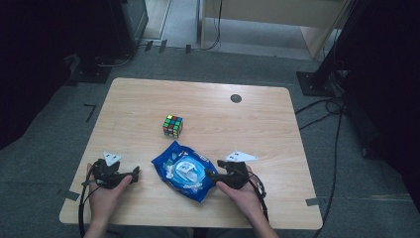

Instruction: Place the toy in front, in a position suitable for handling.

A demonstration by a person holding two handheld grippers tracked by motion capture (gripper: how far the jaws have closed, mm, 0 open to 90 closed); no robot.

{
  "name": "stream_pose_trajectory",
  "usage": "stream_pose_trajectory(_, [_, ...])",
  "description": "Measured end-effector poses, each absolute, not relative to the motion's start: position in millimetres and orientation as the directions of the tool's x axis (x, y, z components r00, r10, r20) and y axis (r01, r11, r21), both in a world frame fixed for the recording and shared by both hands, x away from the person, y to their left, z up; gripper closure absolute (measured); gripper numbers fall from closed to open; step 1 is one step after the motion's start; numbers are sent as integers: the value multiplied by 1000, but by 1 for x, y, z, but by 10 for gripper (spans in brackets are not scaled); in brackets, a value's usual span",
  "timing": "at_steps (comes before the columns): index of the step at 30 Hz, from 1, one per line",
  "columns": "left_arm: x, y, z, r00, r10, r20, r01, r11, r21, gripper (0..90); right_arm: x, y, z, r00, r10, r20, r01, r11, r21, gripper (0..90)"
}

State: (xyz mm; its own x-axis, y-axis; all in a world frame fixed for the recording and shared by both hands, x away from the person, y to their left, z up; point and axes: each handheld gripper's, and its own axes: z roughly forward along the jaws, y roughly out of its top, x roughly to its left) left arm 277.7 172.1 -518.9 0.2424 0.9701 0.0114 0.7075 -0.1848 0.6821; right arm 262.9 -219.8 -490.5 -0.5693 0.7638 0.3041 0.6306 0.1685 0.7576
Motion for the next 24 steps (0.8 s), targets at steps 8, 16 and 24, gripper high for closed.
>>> stream_pose_trajectory(8, [278, 172, -519, 243, 970, 11, 707, -185, 682, 0, 263, -209, -507, -560, 746, 360, 699, 193, 688, 479])
stream_pose_trajectory(16, [277, 172, -519, 247, 969, 13, 707, -189, 682, 0, 256, -205, -512, -580, 753, 311, 669, 223, 709, 883])
stream_pose_trajectory(24, [277, 172, -519, 247, 969, 13, 707, -189, 681, 0, 246, -212, -492, -562, 788, 252, 564, 142, 813, 900])
